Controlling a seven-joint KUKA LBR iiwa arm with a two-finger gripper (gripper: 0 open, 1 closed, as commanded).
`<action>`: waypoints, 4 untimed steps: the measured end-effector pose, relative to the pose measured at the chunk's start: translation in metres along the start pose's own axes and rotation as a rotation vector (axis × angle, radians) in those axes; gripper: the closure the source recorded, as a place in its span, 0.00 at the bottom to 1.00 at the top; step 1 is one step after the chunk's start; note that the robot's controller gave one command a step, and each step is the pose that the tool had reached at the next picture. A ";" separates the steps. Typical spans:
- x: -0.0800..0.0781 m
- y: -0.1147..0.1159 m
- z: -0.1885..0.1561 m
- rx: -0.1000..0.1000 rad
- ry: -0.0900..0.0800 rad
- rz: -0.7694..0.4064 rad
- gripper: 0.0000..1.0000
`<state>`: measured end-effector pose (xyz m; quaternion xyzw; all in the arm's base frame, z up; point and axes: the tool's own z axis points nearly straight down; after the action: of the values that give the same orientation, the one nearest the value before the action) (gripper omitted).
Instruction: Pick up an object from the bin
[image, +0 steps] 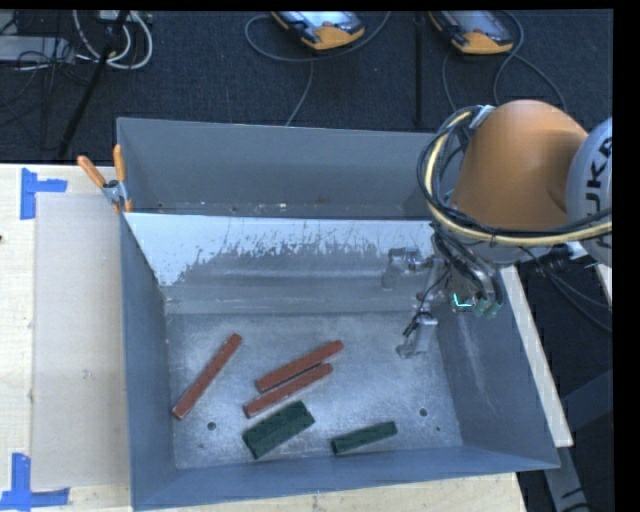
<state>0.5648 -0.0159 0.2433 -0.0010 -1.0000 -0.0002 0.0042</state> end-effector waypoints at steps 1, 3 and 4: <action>0.042 0.005 0.127 0.000 0.001 -0.183 0.00; 0.090 -0.020 0.164 0.005 -0.019 -0.586 0.00; 0.091 -0.019 0.164 0.003 -0.013 -0.587 1.00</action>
Offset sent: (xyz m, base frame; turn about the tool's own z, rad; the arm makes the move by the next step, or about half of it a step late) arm -0.0410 0.0035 -0.1224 -0.1814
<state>0.4719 -0.0342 0.0796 0.2886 -0.9575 0.0000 -0.0027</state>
